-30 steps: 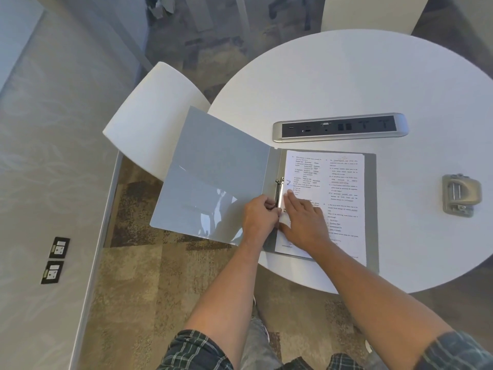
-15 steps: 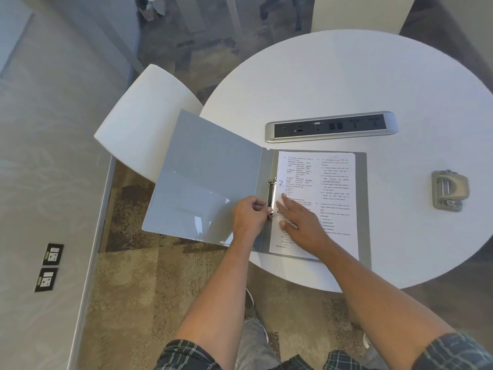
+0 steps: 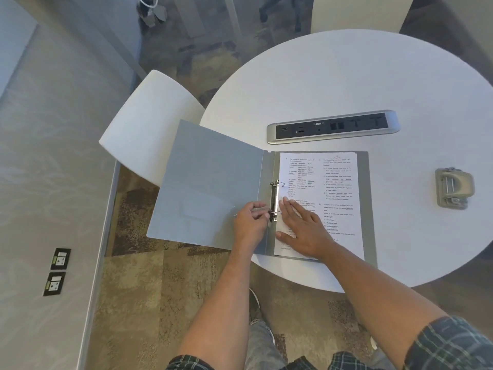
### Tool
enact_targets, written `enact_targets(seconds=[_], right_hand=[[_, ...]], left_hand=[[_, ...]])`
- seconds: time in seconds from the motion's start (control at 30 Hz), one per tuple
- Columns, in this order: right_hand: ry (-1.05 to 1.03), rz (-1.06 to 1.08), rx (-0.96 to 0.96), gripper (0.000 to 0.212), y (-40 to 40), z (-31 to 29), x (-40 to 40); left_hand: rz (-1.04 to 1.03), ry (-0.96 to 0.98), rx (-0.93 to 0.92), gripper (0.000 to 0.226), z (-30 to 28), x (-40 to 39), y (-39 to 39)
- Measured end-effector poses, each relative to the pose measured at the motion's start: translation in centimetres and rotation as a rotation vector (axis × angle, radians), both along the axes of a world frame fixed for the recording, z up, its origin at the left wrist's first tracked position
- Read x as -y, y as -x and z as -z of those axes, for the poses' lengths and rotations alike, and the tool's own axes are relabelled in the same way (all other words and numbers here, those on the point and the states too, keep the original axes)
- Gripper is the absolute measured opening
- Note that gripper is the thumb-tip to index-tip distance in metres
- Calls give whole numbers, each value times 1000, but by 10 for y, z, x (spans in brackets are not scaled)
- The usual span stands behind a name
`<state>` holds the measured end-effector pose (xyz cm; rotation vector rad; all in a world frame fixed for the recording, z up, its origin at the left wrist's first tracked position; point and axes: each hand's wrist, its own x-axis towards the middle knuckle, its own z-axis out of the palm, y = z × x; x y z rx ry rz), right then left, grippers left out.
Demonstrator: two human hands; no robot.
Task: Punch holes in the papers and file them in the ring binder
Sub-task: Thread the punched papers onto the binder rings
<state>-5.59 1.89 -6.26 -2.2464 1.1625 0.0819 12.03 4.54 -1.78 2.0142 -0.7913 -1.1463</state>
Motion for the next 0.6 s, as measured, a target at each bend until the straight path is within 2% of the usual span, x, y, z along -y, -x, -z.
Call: enact_targets(seconds=[0.6], right_hand=[[-1,-26,-46,86,-2,0,1]], left_hand=[[-51,-6,2,27,2,-2,4]])
